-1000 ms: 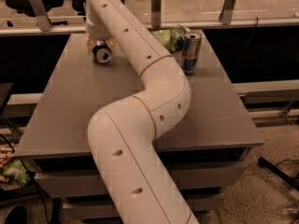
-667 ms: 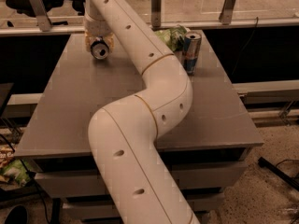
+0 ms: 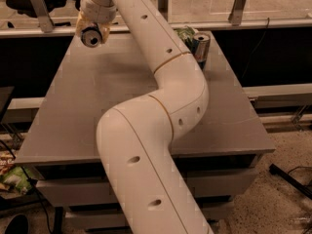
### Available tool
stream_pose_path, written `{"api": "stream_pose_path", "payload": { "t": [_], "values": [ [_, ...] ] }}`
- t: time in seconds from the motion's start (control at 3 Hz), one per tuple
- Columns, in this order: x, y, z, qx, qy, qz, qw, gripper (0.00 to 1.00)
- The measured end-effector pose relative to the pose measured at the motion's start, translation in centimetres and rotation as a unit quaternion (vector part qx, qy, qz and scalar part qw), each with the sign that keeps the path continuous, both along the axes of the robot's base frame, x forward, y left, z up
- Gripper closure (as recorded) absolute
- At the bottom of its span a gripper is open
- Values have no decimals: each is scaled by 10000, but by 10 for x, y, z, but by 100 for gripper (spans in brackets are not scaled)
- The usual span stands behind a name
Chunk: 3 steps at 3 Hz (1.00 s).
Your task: Place pepsi can upright
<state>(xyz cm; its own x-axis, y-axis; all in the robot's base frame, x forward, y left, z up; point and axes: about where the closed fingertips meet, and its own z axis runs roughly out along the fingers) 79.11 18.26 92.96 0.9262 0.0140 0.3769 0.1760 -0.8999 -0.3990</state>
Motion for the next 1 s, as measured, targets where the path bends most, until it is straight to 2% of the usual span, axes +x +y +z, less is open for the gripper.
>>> {"api": "stream_pose_path", "payload": {
  "t": [0.33,0.67,1.0],
  "values": [
    [-6,6,21,510,123,-185,9985,100],
    [-8,6,33,861,285,-501,9946,100],
    [4,-1,42,1123,260,-1052,9878,100]
  ]
}}
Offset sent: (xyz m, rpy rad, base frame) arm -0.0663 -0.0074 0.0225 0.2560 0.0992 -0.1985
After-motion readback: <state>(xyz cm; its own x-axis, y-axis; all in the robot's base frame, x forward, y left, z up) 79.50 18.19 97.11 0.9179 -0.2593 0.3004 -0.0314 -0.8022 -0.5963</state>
